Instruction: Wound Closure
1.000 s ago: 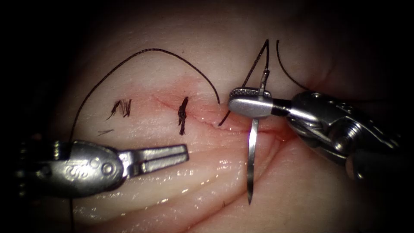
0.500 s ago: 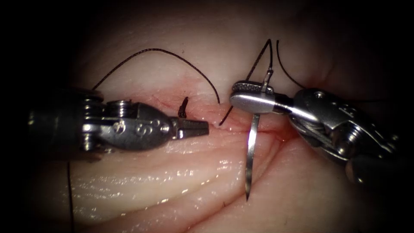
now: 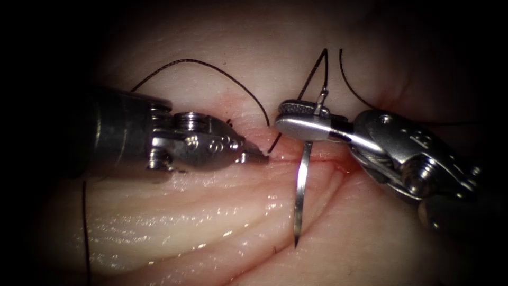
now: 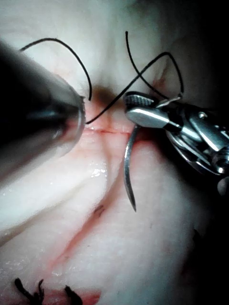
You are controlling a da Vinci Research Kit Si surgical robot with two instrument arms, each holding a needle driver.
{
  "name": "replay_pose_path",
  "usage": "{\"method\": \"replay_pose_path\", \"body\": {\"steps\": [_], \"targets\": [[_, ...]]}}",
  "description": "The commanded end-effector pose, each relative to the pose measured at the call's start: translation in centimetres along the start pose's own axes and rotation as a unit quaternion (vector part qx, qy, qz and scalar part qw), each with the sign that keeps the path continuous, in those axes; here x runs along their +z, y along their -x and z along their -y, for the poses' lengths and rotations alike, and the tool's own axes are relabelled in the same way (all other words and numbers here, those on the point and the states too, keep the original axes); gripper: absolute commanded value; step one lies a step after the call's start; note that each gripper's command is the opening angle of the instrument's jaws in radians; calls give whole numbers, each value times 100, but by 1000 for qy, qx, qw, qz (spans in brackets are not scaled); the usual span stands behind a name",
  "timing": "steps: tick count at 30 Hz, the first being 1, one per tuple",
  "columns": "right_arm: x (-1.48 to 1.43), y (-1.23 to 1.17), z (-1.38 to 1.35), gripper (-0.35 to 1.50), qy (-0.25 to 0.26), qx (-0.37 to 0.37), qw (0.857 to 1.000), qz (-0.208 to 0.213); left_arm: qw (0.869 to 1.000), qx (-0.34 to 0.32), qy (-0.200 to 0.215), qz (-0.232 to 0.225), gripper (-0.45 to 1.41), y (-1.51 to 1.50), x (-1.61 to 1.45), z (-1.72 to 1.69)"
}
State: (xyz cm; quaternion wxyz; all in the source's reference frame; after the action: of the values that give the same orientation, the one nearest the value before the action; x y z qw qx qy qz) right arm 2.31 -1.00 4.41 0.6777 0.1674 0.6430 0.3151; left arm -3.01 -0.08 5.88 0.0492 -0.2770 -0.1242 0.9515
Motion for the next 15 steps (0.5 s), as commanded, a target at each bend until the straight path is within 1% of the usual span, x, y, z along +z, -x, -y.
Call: {"method": "replay_pose_path", "body": {"steps": [1,4,6,8,12,15], "targets": [[8,2,-2,-35,0,-7,1000,-1,1000,0,-2,3,-45,-2,8,8],[9,2,-3,-35,1,-16,1000,-3,1000,0,-6,8,-45,1,11,19],[9,2,-4,-35,3,-28,1000,-4,1000,2,-5,19,-45,4,12,22],[9,2,-5,-35,5,-36,999,-7,999,9,6,43,-45,9,15,24],[10,1,-12,-35,12,-75,997,-17,995,22,32,90,-45,17,18,18],[15,2,-20,-35,21,-98,995,-23,991,31,67,111,-45,22,20,11]]}}
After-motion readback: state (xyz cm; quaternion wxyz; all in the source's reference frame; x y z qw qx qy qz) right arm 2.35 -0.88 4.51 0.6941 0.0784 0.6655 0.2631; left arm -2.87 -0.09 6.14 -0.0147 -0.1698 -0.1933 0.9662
